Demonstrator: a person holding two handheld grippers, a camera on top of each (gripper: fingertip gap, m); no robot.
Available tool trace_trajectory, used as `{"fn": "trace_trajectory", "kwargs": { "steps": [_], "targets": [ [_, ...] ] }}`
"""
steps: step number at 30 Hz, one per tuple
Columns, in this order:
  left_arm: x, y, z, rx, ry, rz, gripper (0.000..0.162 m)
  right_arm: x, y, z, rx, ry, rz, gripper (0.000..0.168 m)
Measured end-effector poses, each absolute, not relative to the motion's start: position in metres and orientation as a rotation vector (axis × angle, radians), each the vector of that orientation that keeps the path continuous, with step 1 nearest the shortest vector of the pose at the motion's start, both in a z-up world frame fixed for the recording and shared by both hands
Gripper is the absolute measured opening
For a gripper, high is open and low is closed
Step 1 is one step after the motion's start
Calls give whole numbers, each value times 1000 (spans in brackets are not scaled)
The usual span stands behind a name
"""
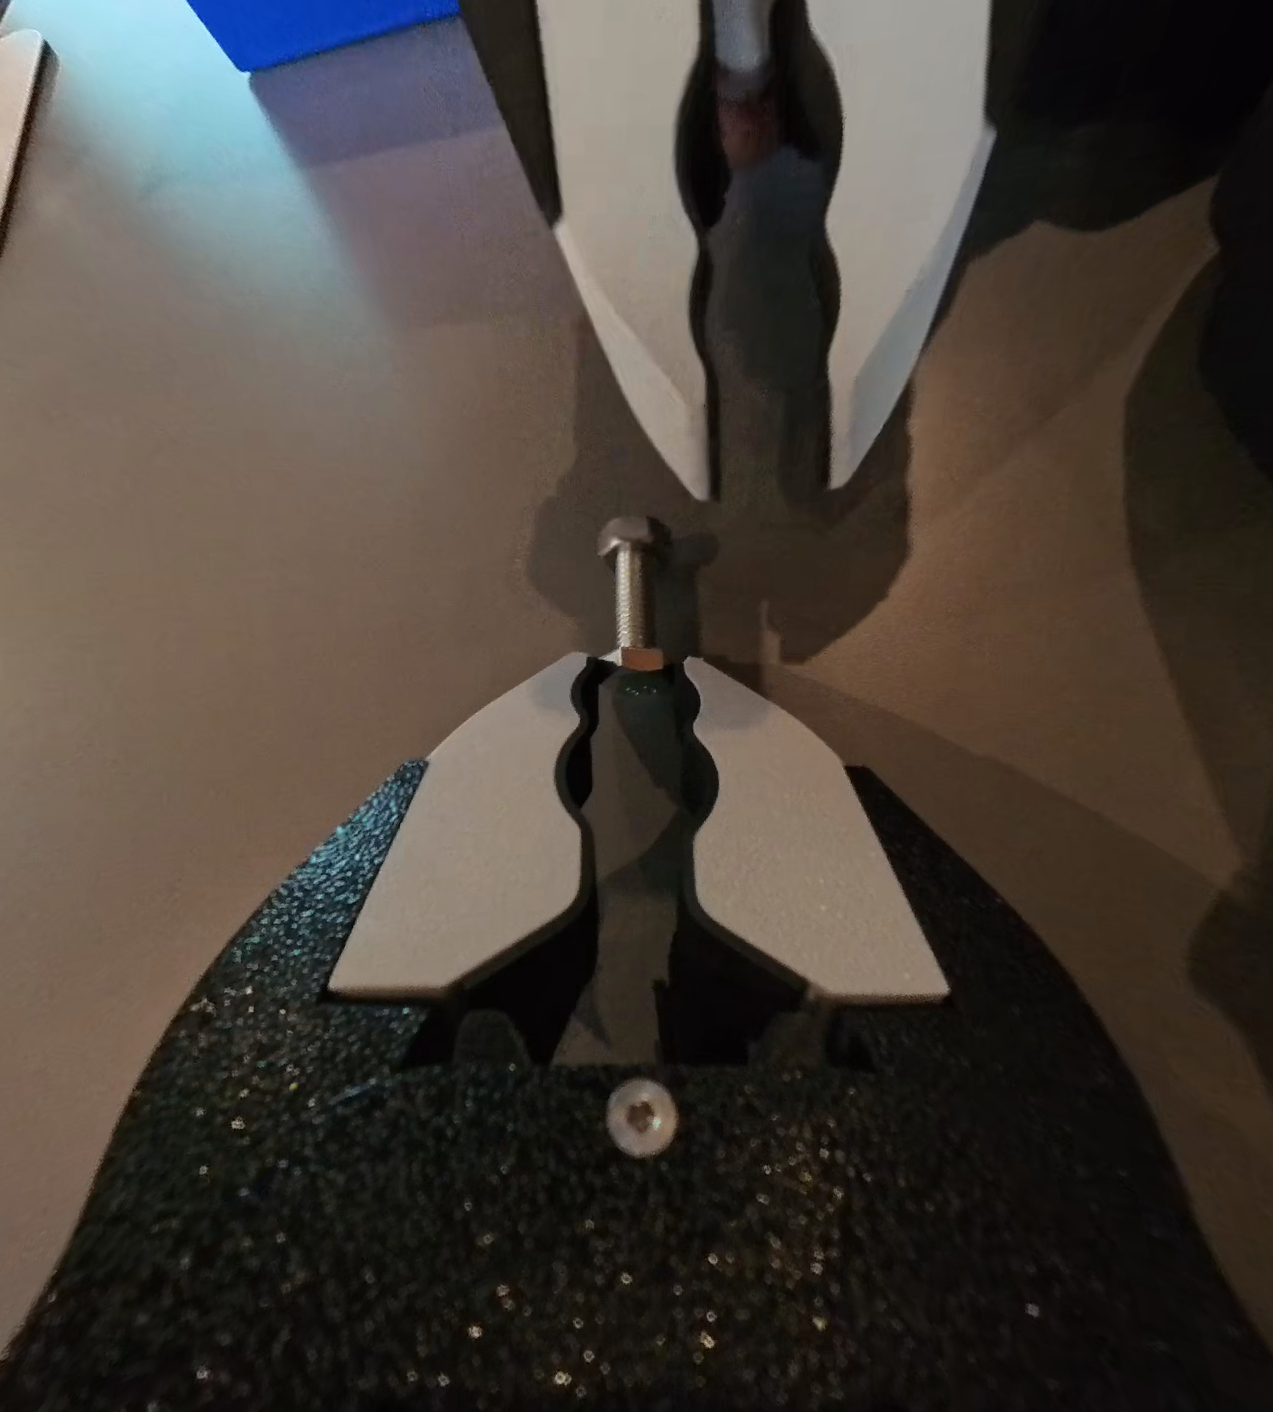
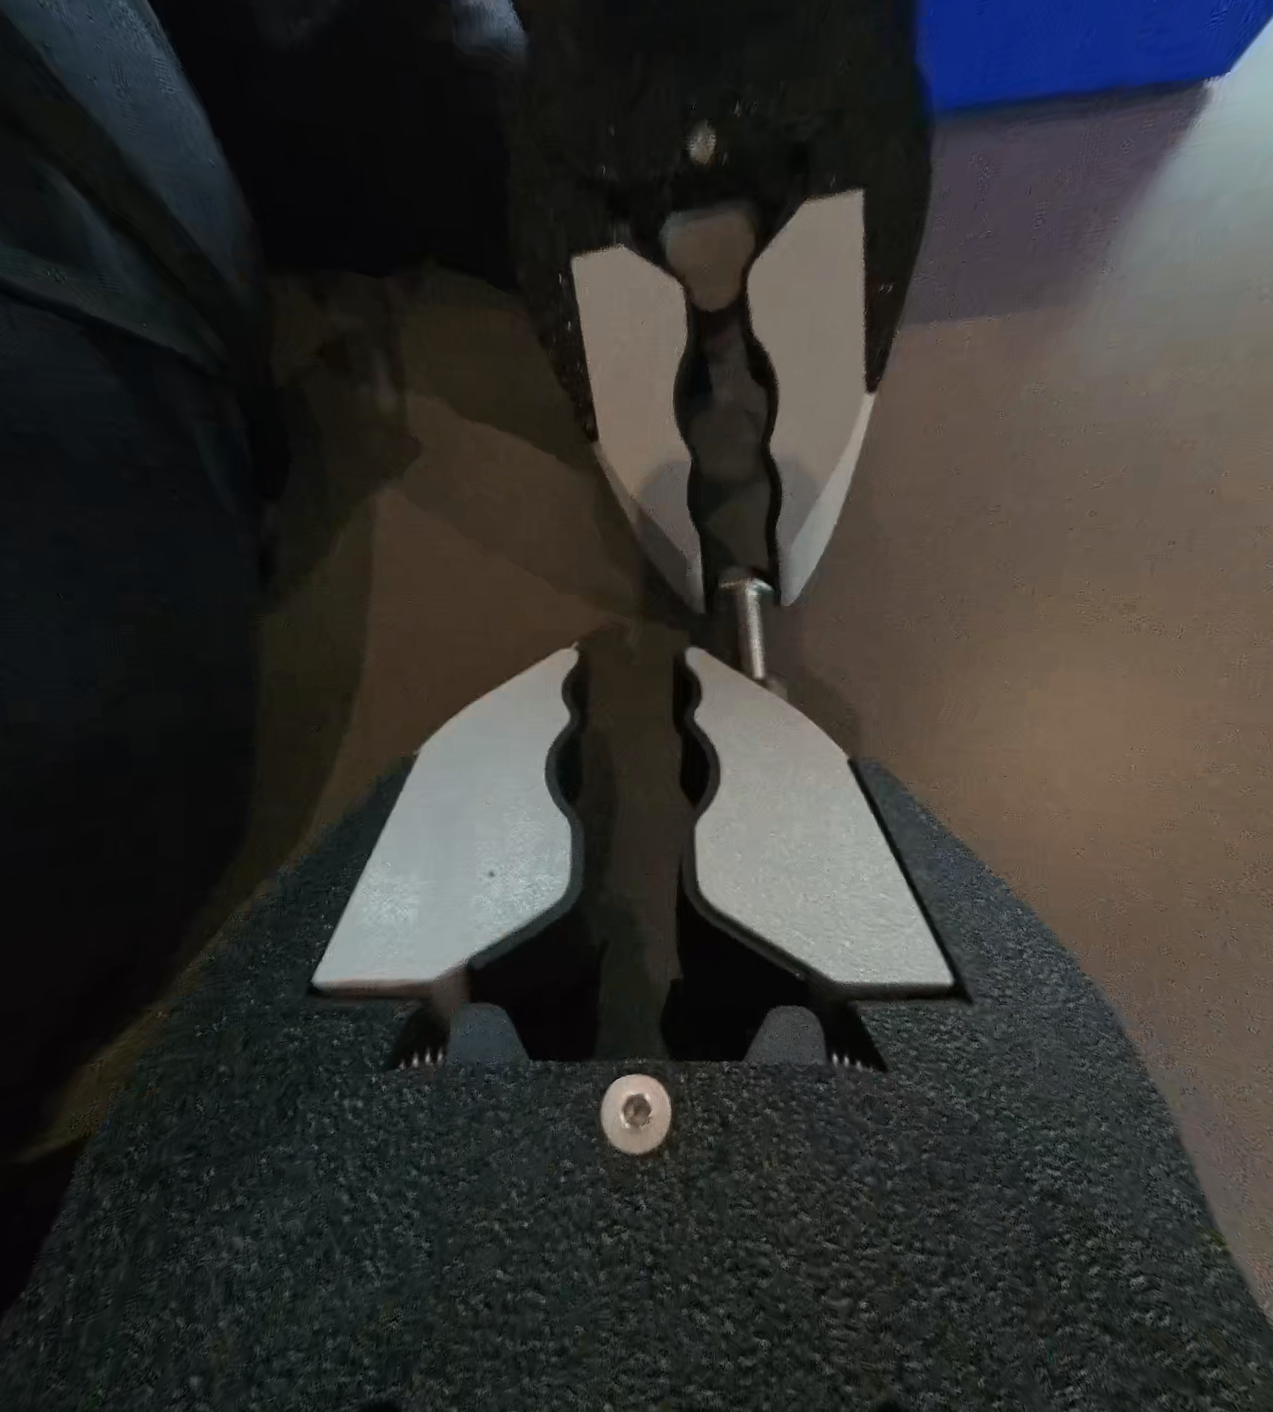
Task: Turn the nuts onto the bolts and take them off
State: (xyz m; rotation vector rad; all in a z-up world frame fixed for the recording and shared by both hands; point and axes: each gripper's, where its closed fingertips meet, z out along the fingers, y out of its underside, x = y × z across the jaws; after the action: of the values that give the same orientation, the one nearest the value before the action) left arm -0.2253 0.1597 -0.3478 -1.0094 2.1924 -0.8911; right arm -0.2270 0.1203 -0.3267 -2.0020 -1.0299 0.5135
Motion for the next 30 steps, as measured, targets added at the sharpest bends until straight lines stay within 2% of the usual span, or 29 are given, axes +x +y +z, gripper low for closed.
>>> {"fn": "trace_trajectory", "kwargs": {
  "steps": [6,10,12,16,22,23,24,27,30],
  "targets": [
    [-225,160,-348,-1008,2192,-890,18,-218,133,-341,-2068,-1003,355,53],
    [-227,158,-348,-993,2200,-896,18,-218,131,-342,-2073,-1019,366,45],
    [-226,160,-348,-1005,2187,-886,18,-224,122,-329,-2013,-1024,484,20],
    [-226,160,-348,-1000,2187,-886,18,-213,133,-333,-2032,-987,344,43],
    [-226,159,-347,-994,2186,-888,18,-216,130,-338,-2056,-1020,363,37],
    [-226,160,-347,-997,2182,-881,18,-219,125,-334,-2036,-1026,422,24],
    [-226,160,-347,-997,2180,-887,18,-219,126,-329,-2018,-1004,447,24],
    [-225,160,-344,-1000,2167,-906,18,-212,134,-330,-2019,-976,343,41],
    [-225,161,-343,-1004,2157,-919,18,-212,135,-338,-2047,-997,311,50]
  ]
}}
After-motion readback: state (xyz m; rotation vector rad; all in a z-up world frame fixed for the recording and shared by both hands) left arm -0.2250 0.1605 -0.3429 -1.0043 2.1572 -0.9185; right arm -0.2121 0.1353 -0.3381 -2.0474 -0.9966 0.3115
